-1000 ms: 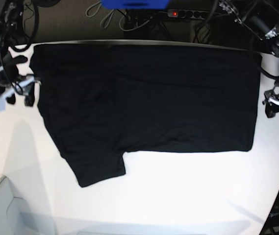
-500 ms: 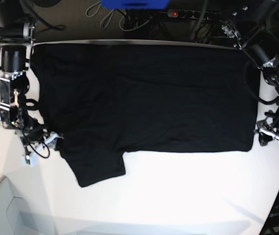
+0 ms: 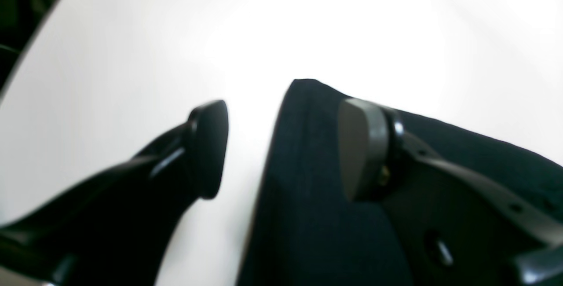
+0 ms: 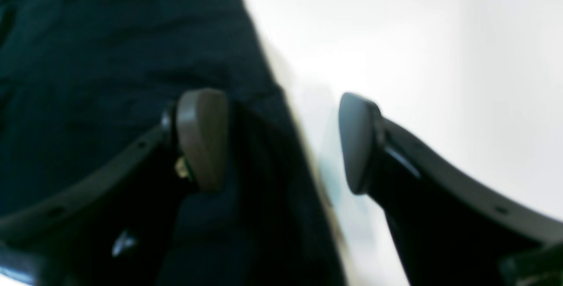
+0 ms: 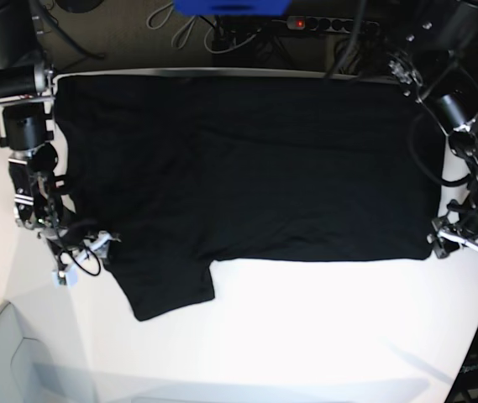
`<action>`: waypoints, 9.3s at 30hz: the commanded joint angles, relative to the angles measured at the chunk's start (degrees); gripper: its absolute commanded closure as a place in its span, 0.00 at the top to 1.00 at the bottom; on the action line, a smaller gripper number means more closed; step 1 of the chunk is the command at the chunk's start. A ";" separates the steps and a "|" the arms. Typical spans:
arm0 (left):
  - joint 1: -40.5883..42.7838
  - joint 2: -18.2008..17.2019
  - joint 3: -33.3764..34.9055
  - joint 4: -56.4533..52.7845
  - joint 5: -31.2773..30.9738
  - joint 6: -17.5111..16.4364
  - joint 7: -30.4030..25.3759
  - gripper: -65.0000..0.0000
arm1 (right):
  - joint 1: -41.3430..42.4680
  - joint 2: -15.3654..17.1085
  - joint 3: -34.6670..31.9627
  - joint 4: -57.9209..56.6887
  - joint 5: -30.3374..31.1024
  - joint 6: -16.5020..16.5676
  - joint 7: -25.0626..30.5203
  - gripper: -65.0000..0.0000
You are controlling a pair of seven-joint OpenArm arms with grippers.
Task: Layout the t-shirt on the table in an organized manner, then fold the t-shirt properly
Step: 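Grasp the opposite shirt edge corners with both grippers, then fold the held edge over onto the other half with both grippers, then regrasp the folded shirt corner with the right gripper and tuck it, then pull the folded strip edge taut with both grippers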
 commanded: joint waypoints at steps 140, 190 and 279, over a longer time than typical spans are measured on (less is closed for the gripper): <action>27.72 0.62 6.30 15.84 -7.70 11.22 -3.56 0.36 | -56.35 -5.63 23.56 61.46 0.18 0.17 -9.29 0.55; 28.25 3.17 6.21 15.84 -7.70 11.22 -3.13 0.37 | -43.43 -6.78 11.87 68.14 0.27 0.00 -11.40 0.00; 32.29 9.68 3.31 41.69 -7.17 1.55 2.33 0.00 | -42.11 -9.68 19.16 44.23 0.09 0.26 -10.96 0.00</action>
